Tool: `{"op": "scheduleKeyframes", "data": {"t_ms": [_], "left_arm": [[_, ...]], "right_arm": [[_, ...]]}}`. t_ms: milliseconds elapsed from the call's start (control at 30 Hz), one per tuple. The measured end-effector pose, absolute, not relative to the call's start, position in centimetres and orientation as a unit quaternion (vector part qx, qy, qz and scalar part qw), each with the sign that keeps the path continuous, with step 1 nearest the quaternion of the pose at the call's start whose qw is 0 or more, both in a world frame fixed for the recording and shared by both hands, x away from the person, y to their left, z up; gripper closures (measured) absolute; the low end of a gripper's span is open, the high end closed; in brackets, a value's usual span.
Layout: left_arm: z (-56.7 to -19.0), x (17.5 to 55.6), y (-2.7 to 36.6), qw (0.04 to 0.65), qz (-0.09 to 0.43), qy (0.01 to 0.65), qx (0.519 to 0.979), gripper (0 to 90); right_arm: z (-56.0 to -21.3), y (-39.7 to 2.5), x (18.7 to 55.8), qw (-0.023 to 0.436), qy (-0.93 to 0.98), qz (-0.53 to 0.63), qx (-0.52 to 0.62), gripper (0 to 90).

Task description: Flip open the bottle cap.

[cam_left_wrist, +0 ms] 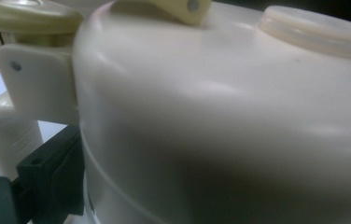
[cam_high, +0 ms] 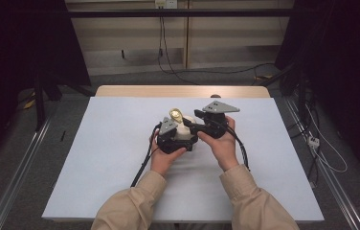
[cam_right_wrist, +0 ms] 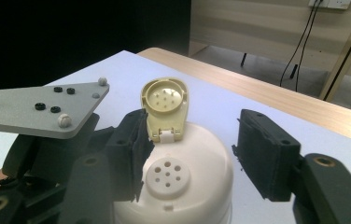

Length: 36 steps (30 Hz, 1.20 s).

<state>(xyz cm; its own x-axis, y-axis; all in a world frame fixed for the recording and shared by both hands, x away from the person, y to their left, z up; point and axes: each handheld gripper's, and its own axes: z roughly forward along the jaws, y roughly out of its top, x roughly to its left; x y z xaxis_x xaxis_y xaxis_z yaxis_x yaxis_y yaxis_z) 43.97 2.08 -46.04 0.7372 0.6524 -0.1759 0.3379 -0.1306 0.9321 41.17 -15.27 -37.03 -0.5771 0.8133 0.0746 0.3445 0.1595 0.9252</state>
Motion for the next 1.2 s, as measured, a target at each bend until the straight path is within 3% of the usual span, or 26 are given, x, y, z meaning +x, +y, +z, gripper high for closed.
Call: {"op": "scheduleKeyframes", "data": {"t_ms": [733,1200], "left_arm": [[-45.9,42.8,3.1,0.533,0.133,0.330,0.768,2.8],[-44.5,41.1,6.2,0.539,0.149,0.304,0.772,4.8]], "right_arm": [[-37.7,-16.2,40.0,0.238,0.717,0.512,0.408,25.2],[-37.9,-16.7,38.6,0.231,0.720,0.518,0.401,18.0]]}}
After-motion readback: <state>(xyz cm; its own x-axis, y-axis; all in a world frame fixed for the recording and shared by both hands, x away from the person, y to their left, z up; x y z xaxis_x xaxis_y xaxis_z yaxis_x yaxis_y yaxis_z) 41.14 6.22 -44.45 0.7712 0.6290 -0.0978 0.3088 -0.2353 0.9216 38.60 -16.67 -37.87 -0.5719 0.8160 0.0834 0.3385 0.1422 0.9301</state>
